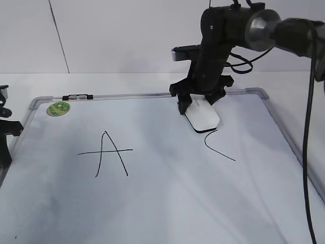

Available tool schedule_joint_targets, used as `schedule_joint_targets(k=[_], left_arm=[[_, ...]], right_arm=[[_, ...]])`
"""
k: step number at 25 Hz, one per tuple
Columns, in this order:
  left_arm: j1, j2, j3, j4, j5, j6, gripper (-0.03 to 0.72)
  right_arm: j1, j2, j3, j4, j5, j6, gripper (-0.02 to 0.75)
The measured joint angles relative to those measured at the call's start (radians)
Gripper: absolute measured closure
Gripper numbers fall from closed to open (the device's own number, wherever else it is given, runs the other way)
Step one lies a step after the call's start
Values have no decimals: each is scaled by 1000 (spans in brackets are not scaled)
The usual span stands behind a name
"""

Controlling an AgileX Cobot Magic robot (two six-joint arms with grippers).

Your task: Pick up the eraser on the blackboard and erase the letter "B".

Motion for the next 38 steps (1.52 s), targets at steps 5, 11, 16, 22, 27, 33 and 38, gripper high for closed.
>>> schedule_joint_targets(k=[5, 11, 16, 22, 27, 33, 38], left_arm=[[0, 0, 0, 2, 0, 0, 643], [0, 0, 0, 2, 0, 0, 643], [0, 0, 0, 2, 0, 0, 643], [0, 0, 0, 0, 0, 0, 643], [0, 0, 0, 0, 0, 0, 643], [0, 0, 0, 0, 0, 0, 643], [0, 0, 0, 0, 0, 0, 643]], right_arm=[[21, 11, -118, 83, 109, -33, 166], [147, 9, -176, 89, 115, -41, 166], [233, 25, -176, 61, 109, -41, 167], [262, 84, -177, 30, 81, -41, 167], [266, 99, -179, -33, 62, -35, 167], [264, 107, -187, -161, 57, 41, 167], [204, 109, -188, -255, 57, 92, 167]])
